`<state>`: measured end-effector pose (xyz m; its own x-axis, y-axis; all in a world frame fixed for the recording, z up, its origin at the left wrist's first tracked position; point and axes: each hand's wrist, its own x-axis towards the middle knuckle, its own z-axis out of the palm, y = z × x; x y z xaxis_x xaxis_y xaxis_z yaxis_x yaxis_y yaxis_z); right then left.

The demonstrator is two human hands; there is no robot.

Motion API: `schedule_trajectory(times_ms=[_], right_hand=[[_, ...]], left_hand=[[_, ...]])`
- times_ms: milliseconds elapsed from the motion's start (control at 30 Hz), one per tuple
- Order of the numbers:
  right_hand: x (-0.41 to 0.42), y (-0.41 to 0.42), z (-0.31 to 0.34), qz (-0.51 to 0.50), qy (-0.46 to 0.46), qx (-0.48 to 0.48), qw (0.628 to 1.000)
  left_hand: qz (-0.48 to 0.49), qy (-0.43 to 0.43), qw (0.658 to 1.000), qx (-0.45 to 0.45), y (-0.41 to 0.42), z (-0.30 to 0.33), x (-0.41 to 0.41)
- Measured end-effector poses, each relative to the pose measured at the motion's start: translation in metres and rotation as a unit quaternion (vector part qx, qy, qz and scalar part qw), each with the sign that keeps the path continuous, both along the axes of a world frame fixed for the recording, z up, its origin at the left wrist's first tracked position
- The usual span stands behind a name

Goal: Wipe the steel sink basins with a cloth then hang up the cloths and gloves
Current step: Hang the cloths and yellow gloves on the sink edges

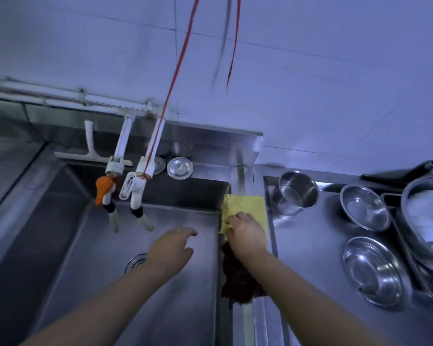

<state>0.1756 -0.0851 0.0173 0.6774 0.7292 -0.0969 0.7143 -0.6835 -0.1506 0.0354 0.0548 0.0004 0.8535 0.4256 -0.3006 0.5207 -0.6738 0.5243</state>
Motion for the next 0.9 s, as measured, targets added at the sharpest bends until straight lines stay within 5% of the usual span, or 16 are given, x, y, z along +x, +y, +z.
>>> schedule_trajectory(times_ms=[267,567,900], right_hand=[[-0.143,0.077,0.029,0.114,0.009,-0.007,0.993],[-0.371,0.192,0.054,0.243,0.011,-0.038,0.969],[-0.612,0.316,0.087,0.413,0.003,-0.001,0.911]], left_hand=[[0.065,0.021,0.997,0.046,0.06,0.032,-0.175],[0.227,0.029,0.97,0.076,0.127,0.067,-0.459],[0.419,0.029,0.892,0.167,0.176,0.107,-0.737]])
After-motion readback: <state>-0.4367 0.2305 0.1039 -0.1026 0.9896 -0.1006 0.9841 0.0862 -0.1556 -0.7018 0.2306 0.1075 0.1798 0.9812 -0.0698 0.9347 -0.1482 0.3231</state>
